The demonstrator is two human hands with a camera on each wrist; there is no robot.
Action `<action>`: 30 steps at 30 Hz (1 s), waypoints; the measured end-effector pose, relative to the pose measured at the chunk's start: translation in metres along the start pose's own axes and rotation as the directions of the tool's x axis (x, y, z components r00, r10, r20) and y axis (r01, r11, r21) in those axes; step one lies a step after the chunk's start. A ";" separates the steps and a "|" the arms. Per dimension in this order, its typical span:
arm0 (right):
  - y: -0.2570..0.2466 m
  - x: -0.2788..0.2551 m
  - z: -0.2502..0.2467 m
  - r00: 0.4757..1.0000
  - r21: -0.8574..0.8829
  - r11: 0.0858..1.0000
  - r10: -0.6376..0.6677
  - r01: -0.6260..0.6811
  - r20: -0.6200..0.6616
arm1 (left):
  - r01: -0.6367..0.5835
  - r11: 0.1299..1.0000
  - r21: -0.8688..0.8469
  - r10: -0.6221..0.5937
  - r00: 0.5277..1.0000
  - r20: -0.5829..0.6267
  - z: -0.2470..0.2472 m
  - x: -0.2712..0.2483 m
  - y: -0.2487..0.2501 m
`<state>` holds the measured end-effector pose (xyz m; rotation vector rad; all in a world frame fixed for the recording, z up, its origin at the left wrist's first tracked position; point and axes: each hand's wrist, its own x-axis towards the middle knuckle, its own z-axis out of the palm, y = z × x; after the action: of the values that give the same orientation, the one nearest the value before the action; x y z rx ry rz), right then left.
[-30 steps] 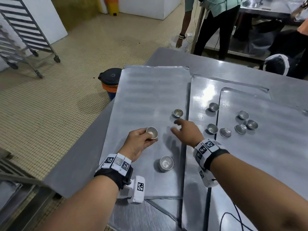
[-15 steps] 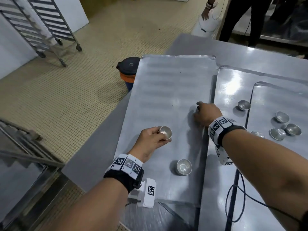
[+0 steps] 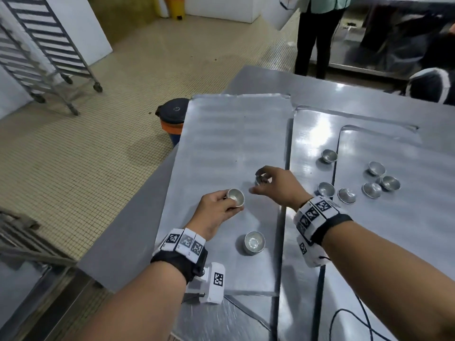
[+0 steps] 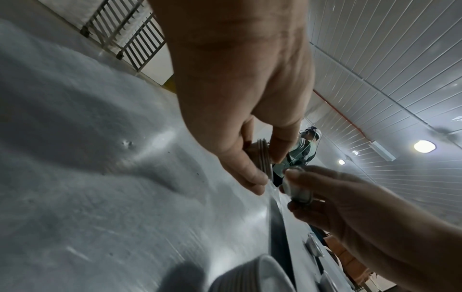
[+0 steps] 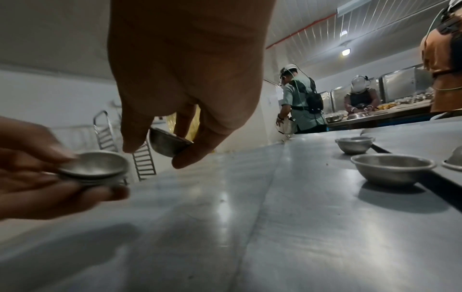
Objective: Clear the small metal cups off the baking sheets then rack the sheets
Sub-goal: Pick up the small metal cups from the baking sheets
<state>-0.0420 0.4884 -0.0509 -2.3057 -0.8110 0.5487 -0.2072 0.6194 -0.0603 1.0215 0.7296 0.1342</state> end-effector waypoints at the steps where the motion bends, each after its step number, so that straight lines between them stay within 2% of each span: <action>1: -0.005 -0.009 -0.001 1.000 0.022 0.999 -0.024 0.024 -0.005 | -0.004 1.000 -0.004 0.004 1.000 0.003 0.002 -0.002 0.001; 13: -0.020 -0.070 -0.004 0.985 0.073 0.983 -0.168 0.169 -0.025 | -0.046 0.999 -0.030 0.049 0.992 0.118 0.025 -0.032 0.010; 22: -0.018 -0.085 -0.002 0.985 0.080 0.982 -0.165 0.169 -0.049 | -0.010 1.000 -0.004 0.010 0.986 0.168 0.040 -0.036 0.004; 26: -0.003 -0.091 -0.022 0.993 0.139 0.984 -0.119 0.115 0.024 | -0.024 1.000 0.020 0.020 0.987 0.162 0.052 -0.033 0.005; 28: 0.017 -0.087 -0.038 0.998 0.058 0.998 -0.029 0.032 -0.059 | -0.013 1.000 0.019 0.010 0.990 0.143 0.058 -0.030 0.006; 30: 0.043 -0.078 -0.056 0.978 -0.072 0.991 0.093 -0.109 -0.188 | 0.001 0.999 0.042 -0.007 0.991 0.134 0.065 -0.028 0.007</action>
<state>-0.0499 0.3861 -0.0268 -2.4407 -0.6408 0.3434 -0.1869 0.5638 -0.0211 1.0580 0.6144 0.0467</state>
